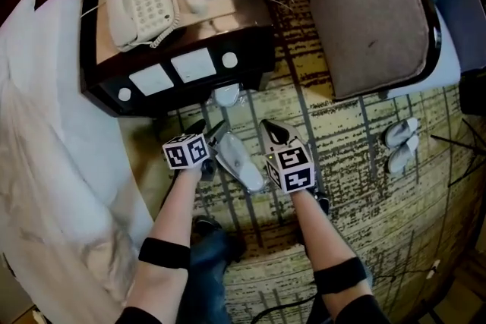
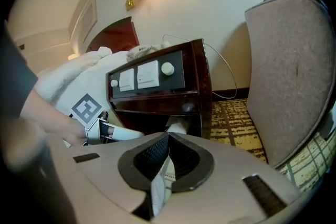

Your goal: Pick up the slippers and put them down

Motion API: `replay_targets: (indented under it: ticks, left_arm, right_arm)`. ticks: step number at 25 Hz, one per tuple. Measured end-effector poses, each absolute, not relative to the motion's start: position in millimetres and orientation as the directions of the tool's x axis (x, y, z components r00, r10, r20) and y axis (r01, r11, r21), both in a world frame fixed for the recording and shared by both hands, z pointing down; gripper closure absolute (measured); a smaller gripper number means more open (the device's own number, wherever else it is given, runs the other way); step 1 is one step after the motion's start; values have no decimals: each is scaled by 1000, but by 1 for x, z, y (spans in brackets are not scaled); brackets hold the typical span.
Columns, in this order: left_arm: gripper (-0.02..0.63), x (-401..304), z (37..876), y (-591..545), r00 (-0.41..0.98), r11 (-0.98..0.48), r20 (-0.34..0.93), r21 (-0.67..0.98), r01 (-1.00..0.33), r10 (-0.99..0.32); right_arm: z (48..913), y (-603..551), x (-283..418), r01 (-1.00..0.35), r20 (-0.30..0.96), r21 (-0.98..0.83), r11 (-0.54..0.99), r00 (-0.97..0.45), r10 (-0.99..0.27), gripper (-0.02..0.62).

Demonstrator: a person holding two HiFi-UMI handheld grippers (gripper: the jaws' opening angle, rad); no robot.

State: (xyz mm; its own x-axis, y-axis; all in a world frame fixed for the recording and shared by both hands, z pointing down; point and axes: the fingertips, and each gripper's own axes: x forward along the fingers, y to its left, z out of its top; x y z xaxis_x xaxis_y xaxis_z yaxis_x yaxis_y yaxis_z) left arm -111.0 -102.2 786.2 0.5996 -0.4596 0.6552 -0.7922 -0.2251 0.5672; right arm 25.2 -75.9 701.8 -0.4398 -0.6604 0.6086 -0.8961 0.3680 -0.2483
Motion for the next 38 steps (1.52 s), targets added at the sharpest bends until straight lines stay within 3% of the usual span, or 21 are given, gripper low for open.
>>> replay_targets:
  ticks: [15, 25, 27, 29, 31, 33, 38]
  left_arm:
    - [133, -109, 929, -171, 657, -113, 606, 691, -714, -449]
    - [138, -86, 940, -187, 723, -37, 454, 834, -550, -521]
    - [198, -84, 938, -191, 727, -25, 435, 850, -527, -532]
    - [349, -87, 941, -192, 718, -12, 441, 848, -530, -538]
    - [441, -89, 939, -189, 722, -14, 415, 862, -506, -554]
    - [482, -86, 932, -189, 735, -38, 369, 881, -472, -569]
    - [502, -77, 923, -181, 748, -42, 311, 911, -411, -586]
  right_arm:
    - [820, -120, 8, -869, 547, -307, 389, -495, -675, 594]
    - [852, -122, 6, -862, 549, -333, 383, -507, -665, 594]
    - [855, -122, 7, -861, 548, -334, 384, -509, -664, 594]
    - [856, -122, 7, -859, 545, -336, 387, -513, -663, 594]
    - [857, -122, 9, -856, 542, -339, 390, -517, -662, 594]
    - [858, -121, 11, -855, 541, -343, 389, -518, -662, 594]
    - [858, -116, 13, -855, 543, -360, 373, -517, -662, 594]
